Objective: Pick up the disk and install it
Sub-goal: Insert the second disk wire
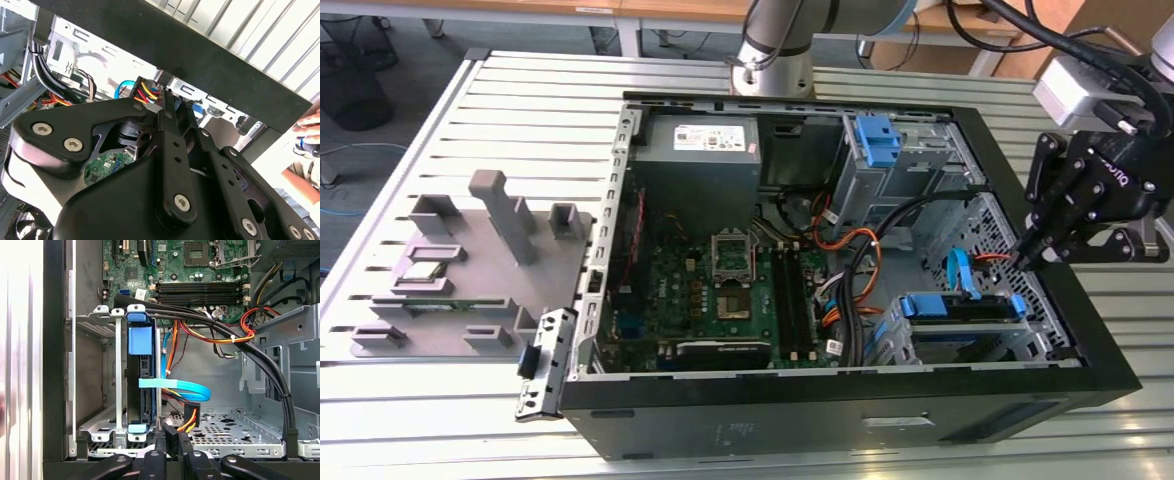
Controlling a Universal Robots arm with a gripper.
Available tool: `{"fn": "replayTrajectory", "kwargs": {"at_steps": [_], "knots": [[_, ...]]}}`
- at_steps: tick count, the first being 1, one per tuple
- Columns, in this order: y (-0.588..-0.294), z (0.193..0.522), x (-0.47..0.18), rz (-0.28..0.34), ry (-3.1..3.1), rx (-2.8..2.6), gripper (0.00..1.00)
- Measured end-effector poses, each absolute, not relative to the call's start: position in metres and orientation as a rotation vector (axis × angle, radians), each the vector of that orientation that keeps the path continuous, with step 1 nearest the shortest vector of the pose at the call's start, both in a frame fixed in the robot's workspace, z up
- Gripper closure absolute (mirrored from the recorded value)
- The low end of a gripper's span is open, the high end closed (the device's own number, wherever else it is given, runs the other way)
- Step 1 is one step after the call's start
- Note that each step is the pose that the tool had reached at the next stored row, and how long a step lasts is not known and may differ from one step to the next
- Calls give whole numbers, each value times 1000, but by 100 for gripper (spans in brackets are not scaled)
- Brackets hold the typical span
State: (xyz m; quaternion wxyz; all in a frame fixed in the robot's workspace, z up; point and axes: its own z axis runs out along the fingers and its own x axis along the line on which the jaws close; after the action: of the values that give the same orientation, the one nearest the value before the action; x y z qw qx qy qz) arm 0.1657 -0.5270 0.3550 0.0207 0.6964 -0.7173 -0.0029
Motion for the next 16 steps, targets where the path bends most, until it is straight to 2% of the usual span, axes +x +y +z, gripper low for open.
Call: {"fn": "replayTrajectory", "kwargs": {"at_steps": [6,7,8,16], "knots": [[-527,355,166,-9,-2224,2159,76],[-527,355,166,-9,-2224,2159,78],[-527,355,166,-9,-2224,2159,83],[-527,356,165,-8,-2224,2159,83]]}}
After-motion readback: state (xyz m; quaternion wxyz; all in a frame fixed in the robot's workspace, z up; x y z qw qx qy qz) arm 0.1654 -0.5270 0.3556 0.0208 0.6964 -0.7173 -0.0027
